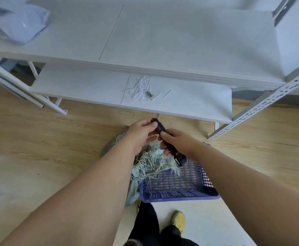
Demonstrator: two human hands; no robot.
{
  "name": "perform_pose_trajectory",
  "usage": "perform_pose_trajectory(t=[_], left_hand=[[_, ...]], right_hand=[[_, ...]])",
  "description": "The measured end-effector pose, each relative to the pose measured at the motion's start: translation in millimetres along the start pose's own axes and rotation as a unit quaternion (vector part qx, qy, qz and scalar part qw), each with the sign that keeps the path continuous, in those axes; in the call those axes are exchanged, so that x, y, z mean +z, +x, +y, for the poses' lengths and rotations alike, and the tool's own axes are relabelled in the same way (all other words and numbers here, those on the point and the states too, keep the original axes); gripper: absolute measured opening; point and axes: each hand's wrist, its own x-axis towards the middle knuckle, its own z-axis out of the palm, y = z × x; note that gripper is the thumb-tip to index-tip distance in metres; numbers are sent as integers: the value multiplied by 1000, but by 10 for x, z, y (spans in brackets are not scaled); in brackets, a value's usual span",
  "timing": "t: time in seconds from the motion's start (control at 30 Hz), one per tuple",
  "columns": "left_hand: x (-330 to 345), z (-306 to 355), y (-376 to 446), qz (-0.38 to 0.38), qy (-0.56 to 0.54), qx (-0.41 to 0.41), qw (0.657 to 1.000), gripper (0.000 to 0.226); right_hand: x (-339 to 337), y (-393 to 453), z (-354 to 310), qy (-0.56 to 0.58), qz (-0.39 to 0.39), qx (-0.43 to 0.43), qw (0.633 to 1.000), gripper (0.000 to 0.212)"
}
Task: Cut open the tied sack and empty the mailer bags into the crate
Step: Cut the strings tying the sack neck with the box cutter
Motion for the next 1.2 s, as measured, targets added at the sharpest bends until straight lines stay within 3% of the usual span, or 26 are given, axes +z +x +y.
perform_pose_trajectory(t=[0.17, 0.23, 0.43, 0.53, 0.73, 0.87, 1.0, 1.2], left_hand=[[55, -316, -124, 55, -14, -26, 998, 20], [58, -426, -189, 103, -30, -37, 994, 23], [5, -603, -408, 202, -92, -51, 974, 22], [-3, -624, -497, 202, -102, -53, 973, 20], [80, -639, -463, 181, -94, -50, 978, 15], [-58, -710, -402, 138, -105, -68, 983, 17], [-365, -823, -354, 89, -118, -81, 986, 19], [-997, -950, -339, 102, -90, -76, 988, 9]], right_hand=[[-92, -280, 282, 78, -111, 78, 988, 28], [-138, -398, 391, 60, -149, 106, 981, 36], [-58, -488, 484, 50, -150, 84, 984, 25], [23, -499, 543, 6, -131, 69, 989, 20], [-12, -473, 639, -60, -66, 65, 994, 34], [70, -431, 692, -82, -81, 91, 989, 34], [413, -318, 805, -9, -60, 74, 995, 24], [1208, -170, 912, 19, 13, 47, 999, 30]])
